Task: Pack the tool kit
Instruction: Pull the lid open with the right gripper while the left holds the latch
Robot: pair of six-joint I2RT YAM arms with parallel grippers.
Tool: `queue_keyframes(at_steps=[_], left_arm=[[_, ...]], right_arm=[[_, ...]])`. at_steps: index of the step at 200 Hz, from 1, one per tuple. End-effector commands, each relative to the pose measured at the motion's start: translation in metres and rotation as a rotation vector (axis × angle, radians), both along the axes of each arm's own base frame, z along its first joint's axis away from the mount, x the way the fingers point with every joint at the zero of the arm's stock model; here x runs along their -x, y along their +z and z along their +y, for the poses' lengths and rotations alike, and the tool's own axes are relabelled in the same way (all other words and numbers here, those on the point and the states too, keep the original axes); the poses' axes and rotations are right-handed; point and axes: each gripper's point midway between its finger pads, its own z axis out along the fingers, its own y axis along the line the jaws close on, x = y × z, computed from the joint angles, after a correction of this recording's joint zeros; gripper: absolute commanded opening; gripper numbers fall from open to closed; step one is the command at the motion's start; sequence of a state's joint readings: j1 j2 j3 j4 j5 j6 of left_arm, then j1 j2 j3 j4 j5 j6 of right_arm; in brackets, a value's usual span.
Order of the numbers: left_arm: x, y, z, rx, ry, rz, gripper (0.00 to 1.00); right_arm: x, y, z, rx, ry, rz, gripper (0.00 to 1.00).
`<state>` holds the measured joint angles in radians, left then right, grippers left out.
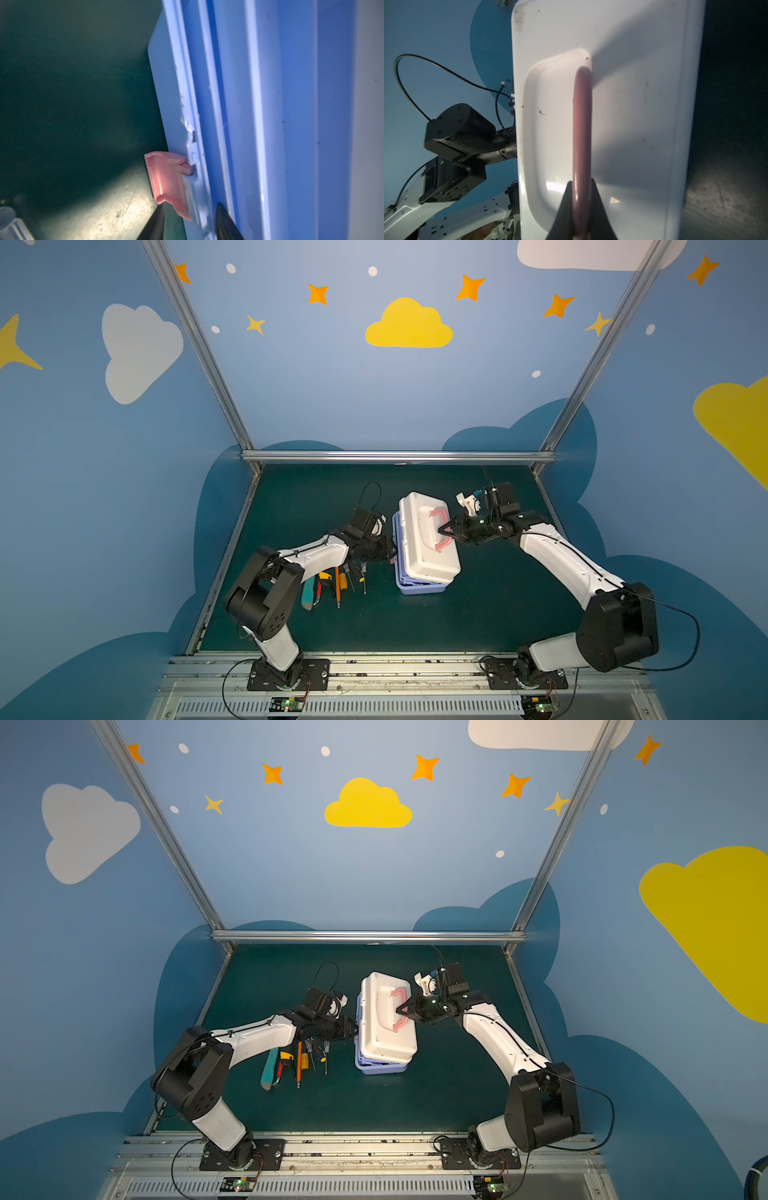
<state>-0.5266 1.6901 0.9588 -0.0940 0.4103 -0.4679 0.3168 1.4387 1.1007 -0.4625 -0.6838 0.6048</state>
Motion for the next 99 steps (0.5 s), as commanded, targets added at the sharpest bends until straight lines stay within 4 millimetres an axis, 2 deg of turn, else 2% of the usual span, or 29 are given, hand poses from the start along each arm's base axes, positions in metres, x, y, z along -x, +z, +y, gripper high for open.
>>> queue_keyframes(at_steps=[1,59,99], left_arm=[[0.004,-0.025,0.014,-0.086,0.028,0.056,0.39],[-0.001,-0.017,0.014,-0.077,0.029,0.035,0.41],[0.000,-0.024,0.013,-0.089,0.018,0.055,0.41]], right_arm=[[-0.005,0.034,-0.007,-0.086,0.011,-0.113,0.00],[-0.005,0.031,-0.054,-0.134,-0.078,-0.095,0.00],[-0.002,0.011,-0.090,-0.101,-0.157,-0.058,0.00]])
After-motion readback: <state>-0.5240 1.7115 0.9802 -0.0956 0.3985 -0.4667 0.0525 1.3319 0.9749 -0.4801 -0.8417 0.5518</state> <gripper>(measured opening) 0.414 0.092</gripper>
